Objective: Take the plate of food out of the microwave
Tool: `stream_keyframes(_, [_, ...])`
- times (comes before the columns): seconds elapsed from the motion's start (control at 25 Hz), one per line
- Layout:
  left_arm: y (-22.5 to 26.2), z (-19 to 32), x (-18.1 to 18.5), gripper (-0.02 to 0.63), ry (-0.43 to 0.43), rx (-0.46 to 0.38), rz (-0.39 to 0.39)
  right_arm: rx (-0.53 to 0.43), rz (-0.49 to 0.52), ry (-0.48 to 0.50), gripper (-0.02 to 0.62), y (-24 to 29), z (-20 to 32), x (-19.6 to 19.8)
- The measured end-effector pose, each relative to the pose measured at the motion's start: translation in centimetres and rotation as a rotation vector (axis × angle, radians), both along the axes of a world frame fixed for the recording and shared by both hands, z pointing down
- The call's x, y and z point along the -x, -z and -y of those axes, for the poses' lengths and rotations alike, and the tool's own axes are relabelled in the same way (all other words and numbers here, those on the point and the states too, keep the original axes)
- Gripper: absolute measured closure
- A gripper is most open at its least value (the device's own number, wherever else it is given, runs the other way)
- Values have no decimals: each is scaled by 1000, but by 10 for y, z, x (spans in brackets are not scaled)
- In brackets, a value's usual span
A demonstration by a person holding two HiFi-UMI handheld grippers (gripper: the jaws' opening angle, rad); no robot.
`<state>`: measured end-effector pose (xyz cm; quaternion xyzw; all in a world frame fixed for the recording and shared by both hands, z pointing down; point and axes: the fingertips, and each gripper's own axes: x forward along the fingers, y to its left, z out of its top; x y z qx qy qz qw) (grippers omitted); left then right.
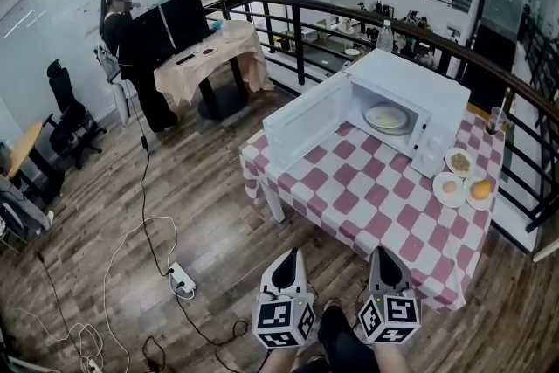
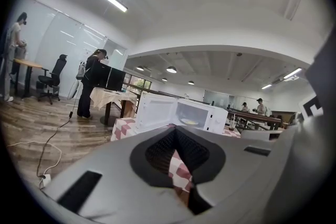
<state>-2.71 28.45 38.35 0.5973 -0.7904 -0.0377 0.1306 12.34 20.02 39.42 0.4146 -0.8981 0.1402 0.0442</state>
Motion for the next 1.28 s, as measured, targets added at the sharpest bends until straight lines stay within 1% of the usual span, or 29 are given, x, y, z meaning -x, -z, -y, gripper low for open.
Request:
stream_keyframes(0.36, [5, 79, 36, 594, 0, 5, 1, 2, 11, -13, 601, 7, 89, 32])
stream_keyframes(0.68, [6, 147, 48, 594, -25, 3, -18, 2, 10, -24, 601, 11, 150, 48])
stream_keyframes(0.88, [2, 174, 50, 594, -20, 5, -23, 12, 14, -14, 601, 5, 173, 52])
stream_keyframes(1.28, [-1, 205, 41, 593, -55, 23, -18, 21, 37, -30, 601, 6, 200, 50])
